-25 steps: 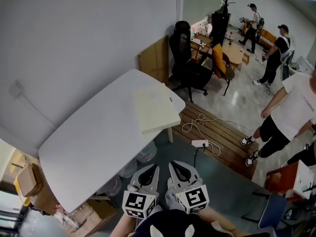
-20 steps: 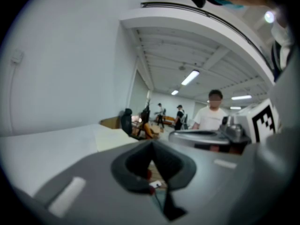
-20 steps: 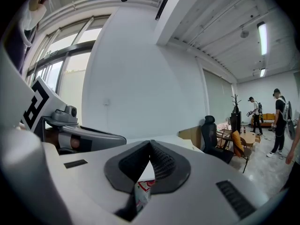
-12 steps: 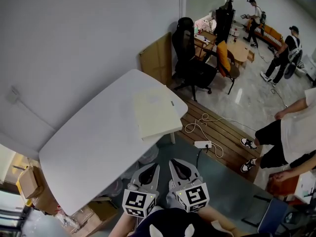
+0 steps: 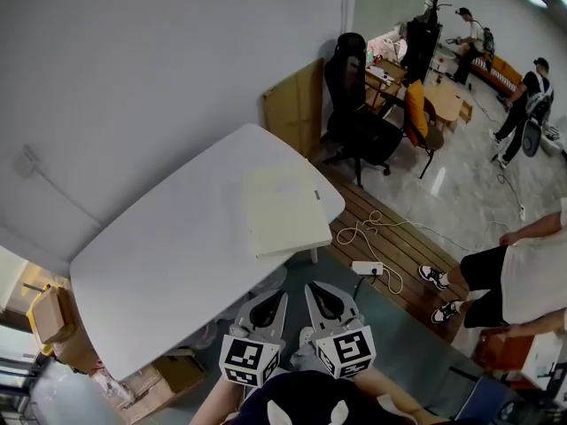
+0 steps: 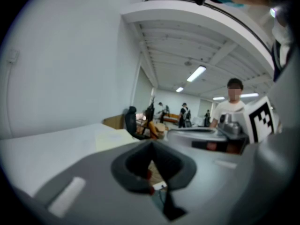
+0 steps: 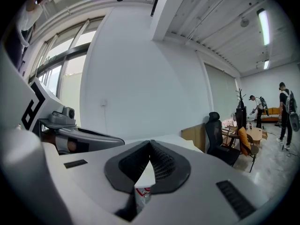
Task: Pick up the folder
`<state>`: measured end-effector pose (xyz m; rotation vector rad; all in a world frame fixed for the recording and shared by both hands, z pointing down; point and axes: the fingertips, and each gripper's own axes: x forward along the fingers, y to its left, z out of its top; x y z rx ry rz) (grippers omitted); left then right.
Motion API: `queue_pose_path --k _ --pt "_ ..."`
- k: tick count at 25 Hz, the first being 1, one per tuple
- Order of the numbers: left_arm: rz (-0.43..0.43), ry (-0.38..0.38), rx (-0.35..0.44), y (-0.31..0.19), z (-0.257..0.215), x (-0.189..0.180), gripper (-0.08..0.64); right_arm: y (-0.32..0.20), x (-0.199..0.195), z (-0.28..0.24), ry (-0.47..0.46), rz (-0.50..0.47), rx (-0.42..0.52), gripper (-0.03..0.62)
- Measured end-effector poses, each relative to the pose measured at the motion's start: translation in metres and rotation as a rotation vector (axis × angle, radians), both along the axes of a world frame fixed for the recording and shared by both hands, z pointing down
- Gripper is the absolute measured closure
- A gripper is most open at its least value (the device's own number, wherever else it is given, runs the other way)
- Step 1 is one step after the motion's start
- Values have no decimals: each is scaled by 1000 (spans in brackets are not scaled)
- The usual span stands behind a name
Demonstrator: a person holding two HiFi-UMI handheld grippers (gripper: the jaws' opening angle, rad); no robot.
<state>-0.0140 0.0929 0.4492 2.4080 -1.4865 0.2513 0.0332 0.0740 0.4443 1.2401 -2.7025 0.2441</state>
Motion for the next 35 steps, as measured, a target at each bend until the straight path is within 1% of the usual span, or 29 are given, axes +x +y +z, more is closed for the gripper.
queue_pose_path --k 9,15,19,23,28,35 --pt "-53 -2 -6 -37 4 6 557 -38 10 2 -6 -39 3 583" --pt "-87 -1 -25 -54 9 13 557 -56 22 4 -3 -61 -4 583" --pt "-106 5 -40 -58 13 18 557 -62 31 8 6 -65 -12 583" --pt "-118 -8 -49 -59 16 22 557 -65 36 11 4 -64 -22 582" --pt "-136 -11 -55 -59 16 22 557 -68 40 11 -10 -53 -21 581" --pt "-142 -20 -80 -61 19 20 557 -71 40 15 -20 -41 -42 581"
